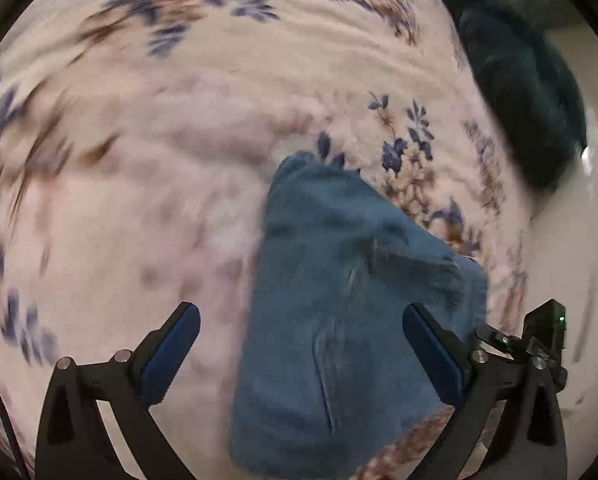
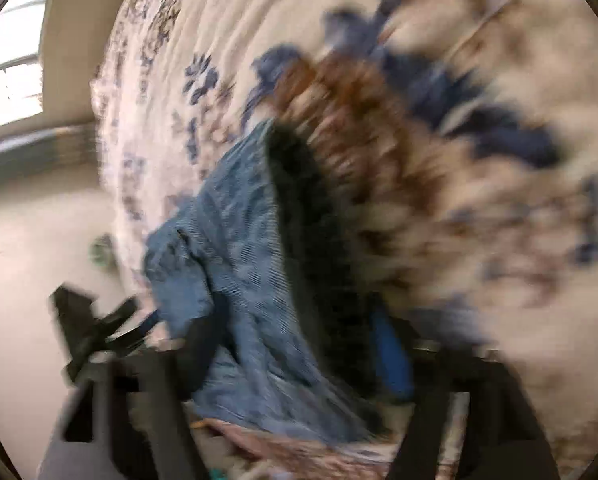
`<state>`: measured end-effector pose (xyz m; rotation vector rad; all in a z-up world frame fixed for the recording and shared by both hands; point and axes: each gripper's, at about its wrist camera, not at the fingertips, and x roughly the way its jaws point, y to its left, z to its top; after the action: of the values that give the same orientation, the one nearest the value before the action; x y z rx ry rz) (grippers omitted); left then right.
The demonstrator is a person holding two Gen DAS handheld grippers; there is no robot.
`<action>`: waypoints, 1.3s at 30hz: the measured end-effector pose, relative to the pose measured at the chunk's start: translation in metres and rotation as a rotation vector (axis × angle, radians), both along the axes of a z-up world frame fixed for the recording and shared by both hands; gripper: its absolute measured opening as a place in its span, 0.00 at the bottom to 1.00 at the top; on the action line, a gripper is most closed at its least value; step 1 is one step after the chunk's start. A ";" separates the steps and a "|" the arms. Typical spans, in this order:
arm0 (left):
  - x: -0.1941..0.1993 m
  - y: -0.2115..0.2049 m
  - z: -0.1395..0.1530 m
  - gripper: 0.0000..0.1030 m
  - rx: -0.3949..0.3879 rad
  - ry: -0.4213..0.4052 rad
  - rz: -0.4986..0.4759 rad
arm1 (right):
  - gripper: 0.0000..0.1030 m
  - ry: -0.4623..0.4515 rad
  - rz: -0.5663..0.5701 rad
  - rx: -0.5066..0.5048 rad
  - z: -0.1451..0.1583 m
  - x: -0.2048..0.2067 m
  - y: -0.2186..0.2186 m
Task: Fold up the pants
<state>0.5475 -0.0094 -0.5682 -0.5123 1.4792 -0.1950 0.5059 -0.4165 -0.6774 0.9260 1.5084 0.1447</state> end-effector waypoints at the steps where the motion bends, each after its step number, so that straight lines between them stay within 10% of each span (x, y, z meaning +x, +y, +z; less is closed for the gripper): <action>1: -0.012 0.003 -0.001 1.00 -0.033 0.009 0.022 | 0.74 -0.018 0.015 -0.024 0.009 -0.001 -0.003; 6: -0.069 -0.014 -0.037 1.00 0.006 0.088 -0.075 | 0.73 -0.052 0.142 -0.033 0.020 -0.002 0.020; 9: -0.095 -0.003 -0.062 1.00 0.043 0.133 -0.078 | 0.70 0.061 0.226 -0.215 -0.008 -0.014 0.023; 12: -0.099 0.005 -0.059 1.00 -0.002 0.133 -0.031 | 0.70 0.114 0.198 -0.175 -0.019 -0.022 0.019; 22: -0.084 0.000 -0.037 0.98 -0.122 -0.028 -0.017 | 0.71 -0.176 0.501 -0.153 0.109 0.099 0.133; 28: -0.077 -0.010 -0.039 0.80 -0.075 -0.083 -0.080 | 0.69 -0.130 0.867 -0.148 0.044 0.187 0.303; 32: -0.082 0.004 -0.042 0.72 -0.082 -0.108 -0.092 | 0.35 0.001 1.101 -0.316 -0.011 0.184 0.355; 35: -0.090 0.011 -0.040 0.64 -0.085 -0.151 -0.127 | 0.28 0.069 0.958 -0.223 -0.022 0.197 0.344; 39: -0.103 0.022 -0.040 0.61 -0.107 -0.189 -0.145 | 0.25 0.317 0.453 0.085 -0.064 0.201 0.272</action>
<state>0.4441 0.0128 -0.6084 -0.4597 1.3261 -0.4274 0.7067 -0.1448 -0.7416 0.6801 2.0071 0.4061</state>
